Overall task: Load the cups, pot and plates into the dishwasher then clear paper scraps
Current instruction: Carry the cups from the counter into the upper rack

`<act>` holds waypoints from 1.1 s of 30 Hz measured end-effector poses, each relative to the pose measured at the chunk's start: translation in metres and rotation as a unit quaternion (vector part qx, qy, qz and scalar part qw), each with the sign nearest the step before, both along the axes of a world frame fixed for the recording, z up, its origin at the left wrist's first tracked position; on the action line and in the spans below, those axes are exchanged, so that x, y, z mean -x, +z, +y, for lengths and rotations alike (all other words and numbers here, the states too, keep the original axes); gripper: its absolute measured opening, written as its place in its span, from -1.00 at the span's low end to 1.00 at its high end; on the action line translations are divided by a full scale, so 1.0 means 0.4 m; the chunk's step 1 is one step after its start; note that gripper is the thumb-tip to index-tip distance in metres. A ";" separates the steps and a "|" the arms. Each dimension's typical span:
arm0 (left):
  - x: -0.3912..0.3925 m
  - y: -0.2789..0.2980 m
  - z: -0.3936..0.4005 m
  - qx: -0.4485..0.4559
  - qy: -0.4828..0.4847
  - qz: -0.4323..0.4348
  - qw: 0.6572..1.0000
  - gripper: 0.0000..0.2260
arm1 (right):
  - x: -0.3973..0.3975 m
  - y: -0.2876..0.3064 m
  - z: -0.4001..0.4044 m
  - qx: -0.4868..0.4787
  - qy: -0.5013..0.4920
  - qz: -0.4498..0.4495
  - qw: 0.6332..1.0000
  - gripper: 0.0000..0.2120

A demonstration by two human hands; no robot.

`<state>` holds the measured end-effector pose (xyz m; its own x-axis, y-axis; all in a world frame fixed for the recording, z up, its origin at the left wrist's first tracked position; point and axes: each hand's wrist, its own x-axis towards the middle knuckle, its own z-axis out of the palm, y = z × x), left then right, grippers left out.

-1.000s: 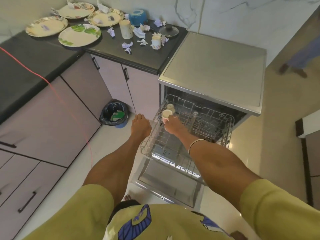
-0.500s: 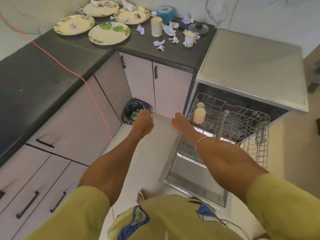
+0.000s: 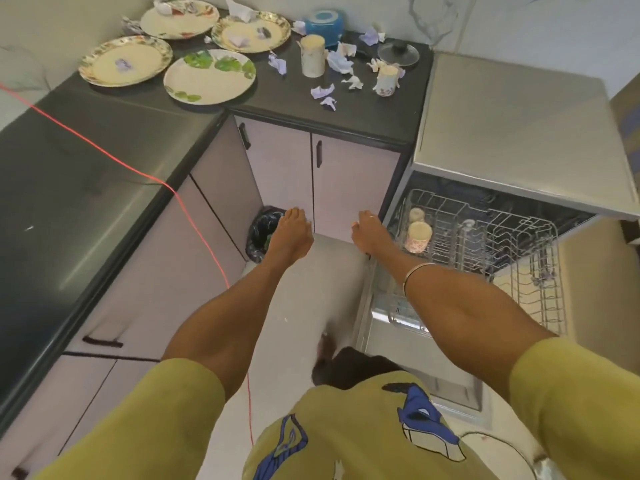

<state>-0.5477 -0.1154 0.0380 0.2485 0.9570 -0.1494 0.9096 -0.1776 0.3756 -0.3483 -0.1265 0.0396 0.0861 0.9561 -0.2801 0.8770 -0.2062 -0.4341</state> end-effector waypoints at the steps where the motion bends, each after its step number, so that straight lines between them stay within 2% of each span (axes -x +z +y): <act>1: 0.003 0.002 0.032 -0.006 -0.001 -0.003 1.000 -0.62 | 0.002 -0.003 0.030 -0.004 -0.003 0.001 1.000 -0.65; 8: -0.005 0.038 0.324 -0.021 -0.005 -0.021 1.000 -0.60 | -0.001 0.050 0.313 -0.078 -0.031 -0.001 0.996 -0.65; 12: -0.024 0.051 0.526 -0.027 0.018 -0.051 0.998 -0.67 | -0.024 0.110 0.499 -0.121 -0.058 0.021 0.991 -0.64; 15: -0.055 0.081 0.653 -0.032 0.014 -0.061 0.998 -0.59 | -0.060 0.125 0.625 -0.159 -0.086 0.026 0.983 -0.72; 20: -0.106 0.119 0.801 -0.059 -0.005 -0.088 0.994 -0.60 | -0.117 0.133 0.767 -0.159 -0.127 0.034 0.978 -0.54; 28: -0.155 0.103 1.112 -0.067 -0.006 -0.082 0.994 -0.49 | -0.208 0.140 1.005 -0.187 -0.213 0.044 0.958 -0.45; 33: -0.176 0.172 1.302 -0.226 0.039 -0.120 0.966 -0.73 | -0.241 0.124 1.141 -0.139 -0.264 0.057 0.953 -0.23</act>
